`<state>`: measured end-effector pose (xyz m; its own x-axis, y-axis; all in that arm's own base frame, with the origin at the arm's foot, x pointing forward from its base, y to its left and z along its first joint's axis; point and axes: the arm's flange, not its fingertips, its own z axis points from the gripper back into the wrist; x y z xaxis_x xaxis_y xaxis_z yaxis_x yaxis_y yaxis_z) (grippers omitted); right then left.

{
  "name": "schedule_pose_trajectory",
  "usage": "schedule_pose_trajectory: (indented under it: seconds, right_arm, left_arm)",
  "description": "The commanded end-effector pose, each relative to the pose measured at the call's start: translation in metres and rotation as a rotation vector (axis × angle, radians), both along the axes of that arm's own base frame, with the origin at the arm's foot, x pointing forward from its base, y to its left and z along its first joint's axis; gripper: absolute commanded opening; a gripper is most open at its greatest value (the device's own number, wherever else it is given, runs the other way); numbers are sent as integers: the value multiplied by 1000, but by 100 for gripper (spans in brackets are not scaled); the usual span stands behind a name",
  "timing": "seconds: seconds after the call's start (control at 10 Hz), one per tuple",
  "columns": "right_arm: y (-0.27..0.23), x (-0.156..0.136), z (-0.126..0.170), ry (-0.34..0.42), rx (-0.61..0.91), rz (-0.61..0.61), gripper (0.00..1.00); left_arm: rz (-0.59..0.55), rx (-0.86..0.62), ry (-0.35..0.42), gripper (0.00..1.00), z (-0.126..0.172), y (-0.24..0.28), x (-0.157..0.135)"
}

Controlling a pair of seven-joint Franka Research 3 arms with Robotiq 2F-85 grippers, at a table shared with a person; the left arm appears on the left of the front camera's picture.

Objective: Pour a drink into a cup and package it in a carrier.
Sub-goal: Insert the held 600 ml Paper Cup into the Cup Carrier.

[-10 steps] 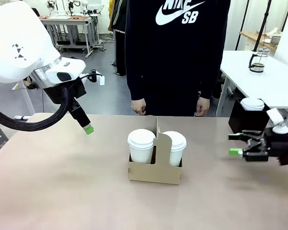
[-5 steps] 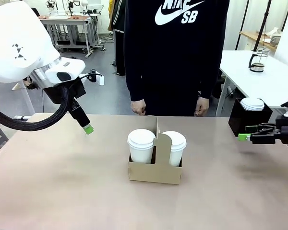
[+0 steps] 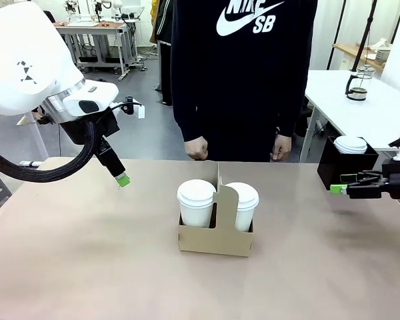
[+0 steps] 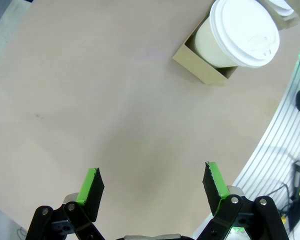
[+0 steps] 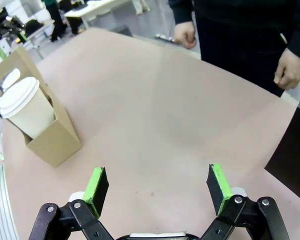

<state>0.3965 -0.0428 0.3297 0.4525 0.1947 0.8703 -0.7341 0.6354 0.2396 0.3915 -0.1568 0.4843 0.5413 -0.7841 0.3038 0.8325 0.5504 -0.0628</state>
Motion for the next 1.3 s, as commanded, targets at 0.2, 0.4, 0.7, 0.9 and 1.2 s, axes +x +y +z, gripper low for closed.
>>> schedule_pose_trajectory:
  seconds: [0.2, 0.4, 0.7, 0.9, 1.2]
  right_arm:
    - [-2, 0, -2, -13, 0, 6, 100]
    - [-2, 0, -2, -13, 0, 6, 100]
    - [-2, 0, -2, -13, 0, 6, 100]
    - [-2, 0, -2, -13, 0, 6, 100]
    - [-2, 0, -2, -13, 0, 6, 100]
  left_arm:
    - [10, 10, 6, 100, 2, 0, 0]
    - [10, 10, 6, 100, 2, 0, 0]
    - [10, 10, 6, 100, 2, 0, 0]
    - [10, 10, 6, 100, 2, 0, 0]
    - [10, 10, 6, 100, 2, 0, 0]
